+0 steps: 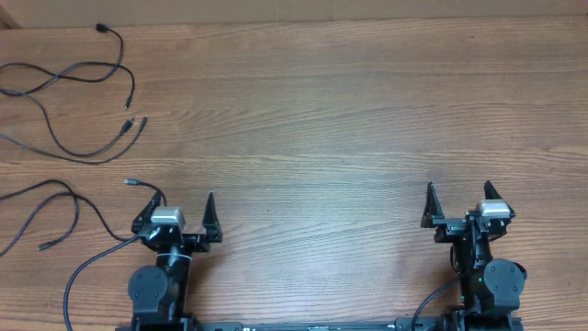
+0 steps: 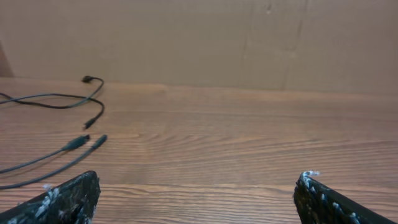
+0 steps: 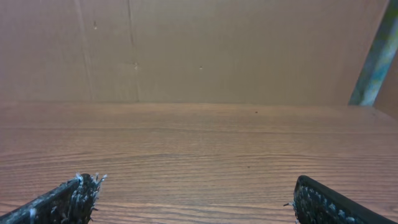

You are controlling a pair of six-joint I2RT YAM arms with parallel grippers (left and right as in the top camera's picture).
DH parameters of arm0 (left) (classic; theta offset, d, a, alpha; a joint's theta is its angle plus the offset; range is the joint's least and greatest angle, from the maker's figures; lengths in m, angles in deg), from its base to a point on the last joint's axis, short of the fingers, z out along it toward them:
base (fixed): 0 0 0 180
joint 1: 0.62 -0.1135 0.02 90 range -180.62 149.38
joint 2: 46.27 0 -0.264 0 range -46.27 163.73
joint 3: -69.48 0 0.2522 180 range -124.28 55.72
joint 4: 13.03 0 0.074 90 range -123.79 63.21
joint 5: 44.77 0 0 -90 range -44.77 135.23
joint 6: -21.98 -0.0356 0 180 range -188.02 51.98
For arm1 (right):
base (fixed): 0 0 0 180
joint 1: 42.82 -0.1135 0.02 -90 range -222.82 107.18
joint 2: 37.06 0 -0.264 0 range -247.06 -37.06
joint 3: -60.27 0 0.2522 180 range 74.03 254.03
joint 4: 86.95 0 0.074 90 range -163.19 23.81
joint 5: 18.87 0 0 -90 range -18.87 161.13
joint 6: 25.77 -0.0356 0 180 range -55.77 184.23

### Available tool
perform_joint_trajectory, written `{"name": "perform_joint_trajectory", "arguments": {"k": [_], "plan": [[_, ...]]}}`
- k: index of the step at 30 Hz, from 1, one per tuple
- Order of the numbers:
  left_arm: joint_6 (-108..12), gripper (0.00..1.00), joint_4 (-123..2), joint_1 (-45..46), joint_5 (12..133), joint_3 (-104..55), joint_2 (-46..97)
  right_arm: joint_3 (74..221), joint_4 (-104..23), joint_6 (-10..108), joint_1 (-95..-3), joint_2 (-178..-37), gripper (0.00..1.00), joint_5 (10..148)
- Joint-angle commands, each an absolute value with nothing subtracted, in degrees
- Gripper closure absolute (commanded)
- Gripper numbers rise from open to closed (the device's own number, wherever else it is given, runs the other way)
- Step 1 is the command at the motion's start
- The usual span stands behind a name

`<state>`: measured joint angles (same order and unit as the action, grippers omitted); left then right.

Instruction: Untangle cables

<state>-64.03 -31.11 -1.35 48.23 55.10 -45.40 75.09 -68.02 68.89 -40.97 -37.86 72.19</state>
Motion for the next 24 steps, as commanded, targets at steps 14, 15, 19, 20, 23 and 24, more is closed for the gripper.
{"name": "perform_joint_trajectory", "arguments": {"k": [14, 15, 19, 20, 23, 24], "plan": [[-66.8, 0.00, -31.2, -1.0, 41.7, 55.5, -46.1, 74.5, -68.3, 68.6, -40.9, -37.2, 0.00, 71.9], [-66.9, 0.00, -31.2, -1.0, 41.6, 55.5, -46.1, 74.5, -68.4, 68.6, -40.9, -37.2, 0.00, 71.9], [-68.4, 0.00, -31.2, -1.0, 41.6, 55.5, -46.1, 74.5, -68.4, 68.6, -40.9, -37.2, 0.00, 71.9], [-68.6, 0.00, -31.3, -1.0, 41.6, 55.5, -46.1, 74.5, -68.4, 68.6, -40.9, -37.2, 0.00, 71.9], [-69.4, 0.00, -31.3, -1.0, 41.7, 55.5, -46.1, 74.5, -68.4, 68.6, -40.9, -37.2, 0.00, 71.9], [-69.4, 0.00, -31.3, -1.0, 41.7, 55.5, -46.1, 74.5, -68.4, 68.6, -40.9, -37.2, 0.00, 71.9]]}}
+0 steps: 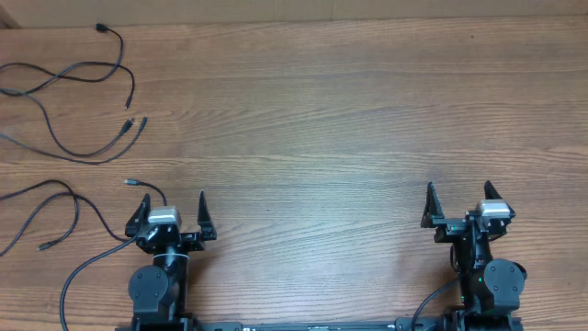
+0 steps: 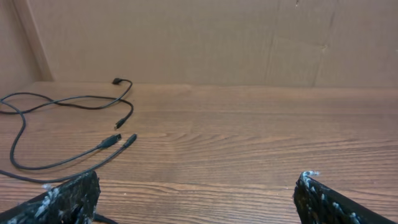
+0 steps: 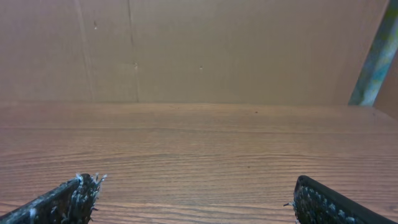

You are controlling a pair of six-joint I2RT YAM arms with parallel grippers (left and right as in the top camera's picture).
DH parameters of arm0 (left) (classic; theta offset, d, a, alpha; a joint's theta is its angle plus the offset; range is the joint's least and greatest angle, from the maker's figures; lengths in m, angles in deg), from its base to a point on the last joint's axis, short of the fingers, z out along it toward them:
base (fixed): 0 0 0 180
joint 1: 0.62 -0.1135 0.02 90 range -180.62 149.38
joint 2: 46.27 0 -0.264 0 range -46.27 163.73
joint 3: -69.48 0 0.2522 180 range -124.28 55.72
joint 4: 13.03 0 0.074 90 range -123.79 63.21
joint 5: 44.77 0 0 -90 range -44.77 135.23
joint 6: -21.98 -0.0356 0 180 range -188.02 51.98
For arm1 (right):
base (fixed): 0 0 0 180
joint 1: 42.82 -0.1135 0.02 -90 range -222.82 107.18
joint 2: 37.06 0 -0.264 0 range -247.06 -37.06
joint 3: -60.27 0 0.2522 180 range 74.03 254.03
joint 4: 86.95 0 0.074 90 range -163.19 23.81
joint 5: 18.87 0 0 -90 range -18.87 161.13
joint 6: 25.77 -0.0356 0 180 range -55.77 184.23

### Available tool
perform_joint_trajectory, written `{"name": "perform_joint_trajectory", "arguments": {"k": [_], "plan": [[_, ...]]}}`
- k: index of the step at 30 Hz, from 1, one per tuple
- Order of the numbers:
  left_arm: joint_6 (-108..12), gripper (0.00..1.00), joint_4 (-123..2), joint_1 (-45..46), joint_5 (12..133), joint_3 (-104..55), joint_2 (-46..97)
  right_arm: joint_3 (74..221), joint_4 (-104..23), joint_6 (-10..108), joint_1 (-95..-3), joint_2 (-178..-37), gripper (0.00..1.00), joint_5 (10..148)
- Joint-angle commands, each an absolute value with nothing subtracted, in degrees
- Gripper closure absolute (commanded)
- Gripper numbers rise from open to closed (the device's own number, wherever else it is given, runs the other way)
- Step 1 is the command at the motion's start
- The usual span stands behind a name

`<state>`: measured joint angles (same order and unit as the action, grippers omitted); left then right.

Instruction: Untangle cables

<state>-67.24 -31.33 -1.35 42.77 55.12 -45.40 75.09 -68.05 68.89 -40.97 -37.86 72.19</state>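
Note:
Thin black cables (image 1: 69, 78) lie tangled at the table's far left, with loops and loose plug ends (image 1: 134, 124); the left wrist view shows the same cables (image 2: 74, 102) ahead and to the left. Another black cable (image 1: 55, 207) curls at the left edge near the front. My left gripper (image 1: 173, 207) stands open at the front left, right of that cable, holding nothing. My right gripper (image 1: 458, 198) stands open at the front right, far from any cable. Its wrist view has only bare wood between the fingertips (image 3: 81, 190).
The wooden table (image 1: 322, 119) runs to a brown cardboard wall (image 3: 205, 50) at the back. A greenish post (image 3: 376, 56) stands at the far right. The arm's own black lead (image 1: 87, 267) trails by the left base.
My left gripper has turned to the left; its wrist view now takes in more of the tangled cables. The right arm and the cables have not moved.

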Motion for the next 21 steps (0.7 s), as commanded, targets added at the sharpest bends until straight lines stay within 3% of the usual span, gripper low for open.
{"name": "perform_joint_trajectory", "arguments": {"k": [1, 21], "plan": [[-69.4, 0.00, -31.3, -1.0, 41.7, 55.5, -46.1, 74.5, -68.4, 68.6, -40.9, -37.2, 0.00, 71.9], [-68.7, 0.00, -31.2, -1.0, 44.1, 55.4, -46.1, 74.5, -68.3, 68.6, -40.9, -37.2, 0.00, 71.9]]}}
